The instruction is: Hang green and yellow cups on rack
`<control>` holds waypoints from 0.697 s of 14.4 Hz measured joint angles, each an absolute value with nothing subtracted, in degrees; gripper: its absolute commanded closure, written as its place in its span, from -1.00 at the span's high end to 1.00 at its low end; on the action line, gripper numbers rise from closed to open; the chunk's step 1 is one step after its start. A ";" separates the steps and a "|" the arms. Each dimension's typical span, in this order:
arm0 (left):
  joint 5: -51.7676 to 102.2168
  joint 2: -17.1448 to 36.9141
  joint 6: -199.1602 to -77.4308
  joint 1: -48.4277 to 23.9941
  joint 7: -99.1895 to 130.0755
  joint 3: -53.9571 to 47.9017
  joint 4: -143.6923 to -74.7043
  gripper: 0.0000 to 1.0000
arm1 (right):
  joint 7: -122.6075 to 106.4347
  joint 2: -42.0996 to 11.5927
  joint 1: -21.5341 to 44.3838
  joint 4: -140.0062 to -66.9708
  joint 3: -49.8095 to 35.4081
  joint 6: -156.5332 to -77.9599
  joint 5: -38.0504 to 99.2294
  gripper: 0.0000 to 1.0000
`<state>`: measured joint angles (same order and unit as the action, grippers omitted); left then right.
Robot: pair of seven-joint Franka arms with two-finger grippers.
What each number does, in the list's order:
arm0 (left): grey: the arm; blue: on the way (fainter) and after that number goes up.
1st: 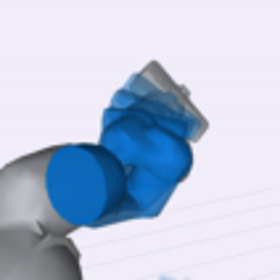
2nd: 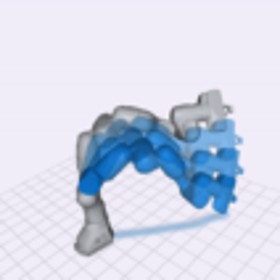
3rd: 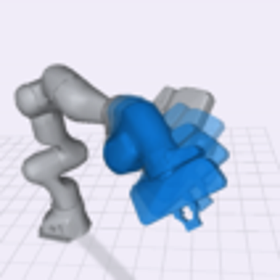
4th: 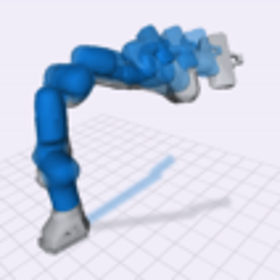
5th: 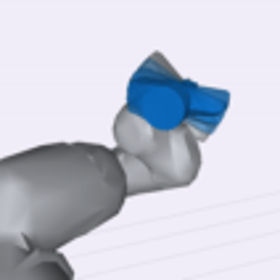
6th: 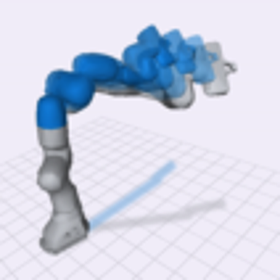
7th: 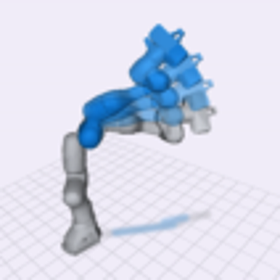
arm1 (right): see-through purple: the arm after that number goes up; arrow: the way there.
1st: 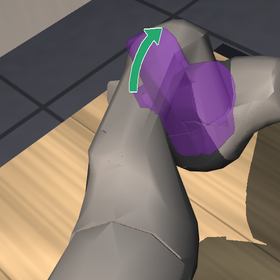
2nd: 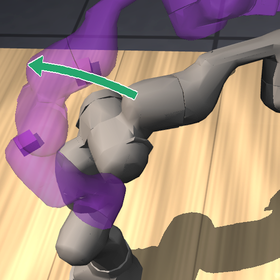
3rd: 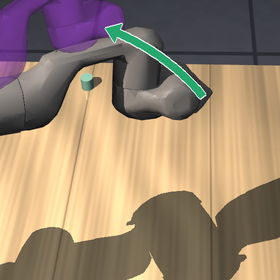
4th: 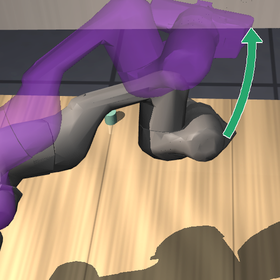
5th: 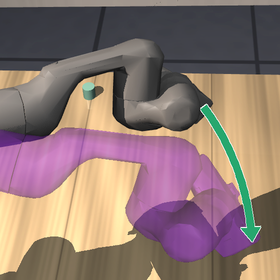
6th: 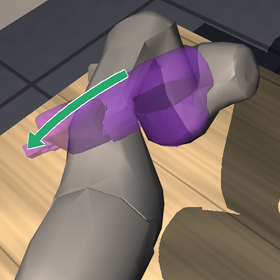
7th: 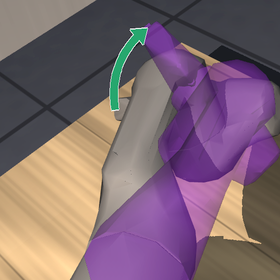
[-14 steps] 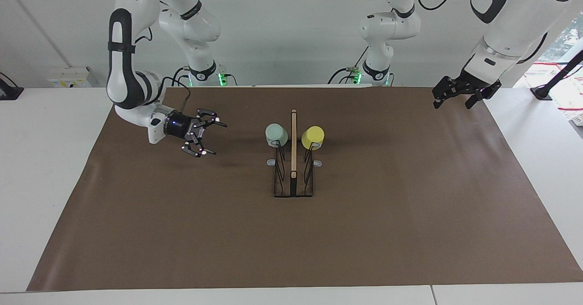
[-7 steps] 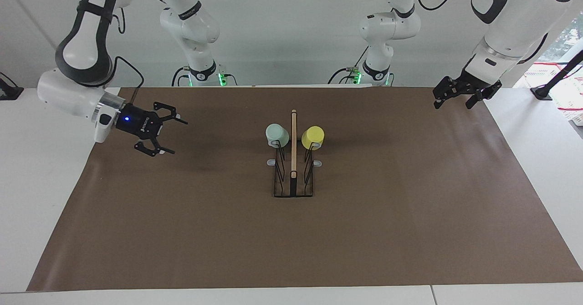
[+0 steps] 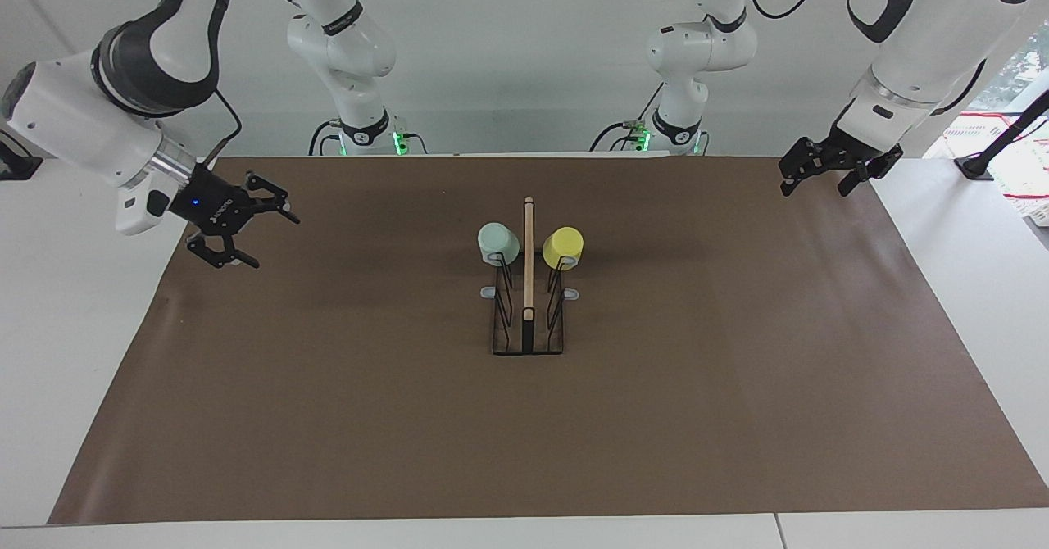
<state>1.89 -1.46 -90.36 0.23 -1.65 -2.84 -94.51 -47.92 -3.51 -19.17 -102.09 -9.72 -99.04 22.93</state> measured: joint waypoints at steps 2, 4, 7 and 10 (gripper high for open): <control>1.89 -1.46 -90.36 0.23 -1.65 -2.84 -94.51 1.00 | -38.56 -3.36 -15.80 -98.32 -9.99 -96.16 18.91 1.00; 1.89 -1.46 -90.36 0.23 -1.65 -2.84 -94.51 1.00 | -31.86 -2.63 -13.88 -95.09 -10.05 -92.36 15.22 1.00; 1.89 -1.46 -90.36 0.23 -1.65 -2.84 -94.51 1.00 | -26.47 -0.03 -12.30 -93.07 -9.78 -87.60 10.48 1.00; 1.89 -1.46 -90.36 0.23 -1.65 -2.84 -94.51 1.00 | -22.08 2.71 -3.69 -92.63 -3.27 -84.16 3.68 1.00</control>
<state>1.89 -1.46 -90.36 0.23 -1.65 -2.84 -94.51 -22.08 2.71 -3.69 -92.63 -3.27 -84.16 3.68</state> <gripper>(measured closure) 0.000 0.000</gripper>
